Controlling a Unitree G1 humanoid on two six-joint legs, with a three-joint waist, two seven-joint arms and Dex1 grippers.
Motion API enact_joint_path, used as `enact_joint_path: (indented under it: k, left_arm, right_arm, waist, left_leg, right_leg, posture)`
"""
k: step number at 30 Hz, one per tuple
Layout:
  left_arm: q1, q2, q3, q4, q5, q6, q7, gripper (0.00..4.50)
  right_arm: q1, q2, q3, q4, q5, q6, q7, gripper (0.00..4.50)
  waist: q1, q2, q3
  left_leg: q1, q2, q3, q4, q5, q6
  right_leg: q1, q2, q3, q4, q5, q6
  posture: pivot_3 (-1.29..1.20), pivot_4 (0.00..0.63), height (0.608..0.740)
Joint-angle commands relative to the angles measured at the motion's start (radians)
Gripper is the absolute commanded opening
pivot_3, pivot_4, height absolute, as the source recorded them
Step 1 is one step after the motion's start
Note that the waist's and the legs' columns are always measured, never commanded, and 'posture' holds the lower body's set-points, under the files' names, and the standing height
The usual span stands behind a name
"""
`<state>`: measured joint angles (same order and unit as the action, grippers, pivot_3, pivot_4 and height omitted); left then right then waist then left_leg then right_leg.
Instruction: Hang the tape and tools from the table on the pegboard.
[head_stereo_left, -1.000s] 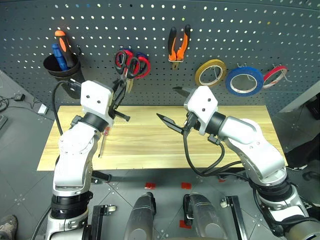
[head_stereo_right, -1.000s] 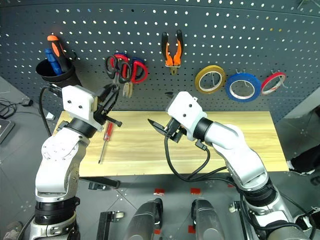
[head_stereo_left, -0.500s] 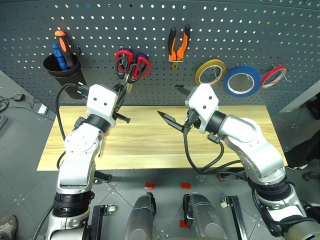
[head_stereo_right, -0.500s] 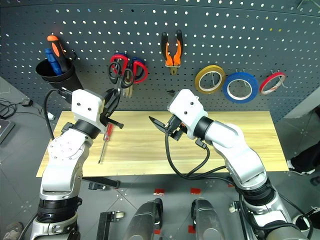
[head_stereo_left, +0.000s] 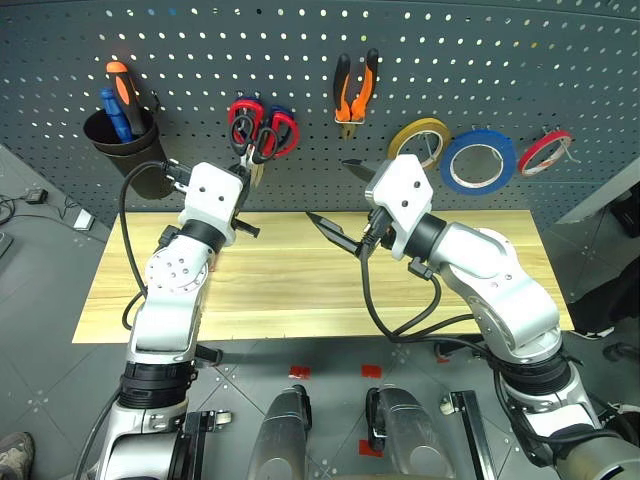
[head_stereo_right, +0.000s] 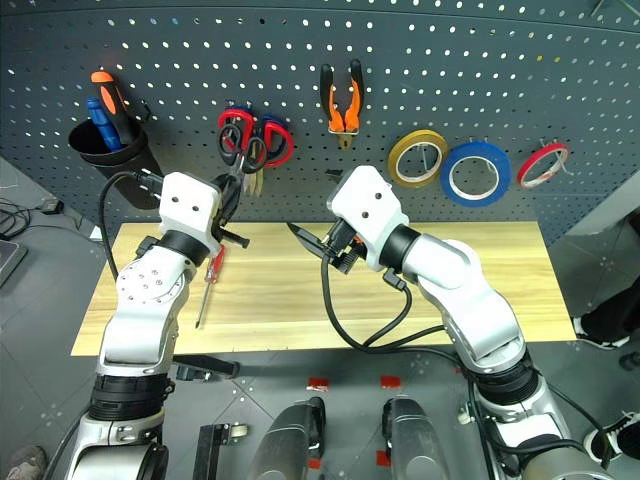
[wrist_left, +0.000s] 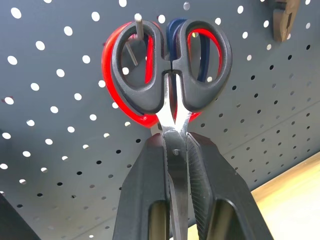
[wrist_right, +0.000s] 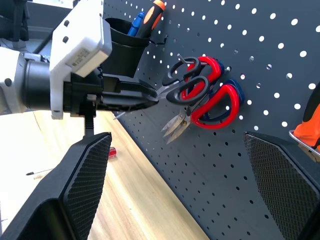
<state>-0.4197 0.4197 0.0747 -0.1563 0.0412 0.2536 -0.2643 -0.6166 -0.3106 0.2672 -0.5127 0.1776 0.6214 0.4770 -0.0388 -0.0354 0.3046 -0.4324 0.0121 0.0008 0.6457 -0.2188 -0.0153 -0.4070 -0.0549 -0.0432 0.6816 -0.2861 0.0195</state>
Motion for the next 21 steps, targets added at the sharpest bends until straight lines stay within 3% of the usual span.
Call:
enact_joint_path:
  k: [1, 8, 15, 21]
  left_arm:
    - [0.0, -0.009, 0.008, -0.007, -0.004, -0.013, 0.009, 1.8]
    - [0.07, 0.016, 0.101, 0.104, -0.085, 0.142, -0.032, 3.9]
    - [0.065, 0.128, 0.22, 0.303, -0.212, 0.418, -0.118, 3.9]
    - [0.0, 0.181, 0.237, 0.47, -0.223, 0.443, -0.121, 3.9]
  right_arm:
    - [-0.004, 0.003, -0.002, -0.032, -0.007, -0.015, -0.002, 4.5]
    - [0.054, 0.009, 0.042, -0.046, -0.002, 0.082, -0.017, 4.5]
    - [0.065, 0.095, 0.095, -0.096, 0.037, 0.366, -0.084, 4.5]
    - [0.016, 0.175, 0.092, -0.11, 0.094, 0.521, -0.101, 4.5]
  waist:
    - [0.0, 0.0, 0.0]
    - [-0.012, 0.0, 0.0]
    - [-0.02, 0.001, 0.001]
    - [-0.01, 0.001, 0.016]
  left_leg:
    - [0.0, 0.0, 0.0, 0.0, 0.0, 0.0]
    - [0.0, 0.0, 0.0, 0.0, 0.0, 0.0]
    - [0.0, 0.001, 0.0, 0.0, 0.0, 0.0]
    - [0.0, 0.0, -0.001, 0.0, -0.001, 0.001]
  right_leg:
    - [0.0, 0.0, 0.0, 0.0, 0.0, 0.0]
    - [0.0, 0.0, 0.0, 0.0, 0.0, 0.0]
    - [-0.001, 0.001, 0.0, 0.002, 0.0, 0.0]
    - [-0.001, 0.0, 0.0, 0.001, 0.0, 0.0]
  posture:
    - [-0.11, 0.266, 0.74]
    - [-0.11, 0.291, 0.74]
    - [-0.1, 0.346, 0.74]
    - [-0.09, 0.393, 0.74]
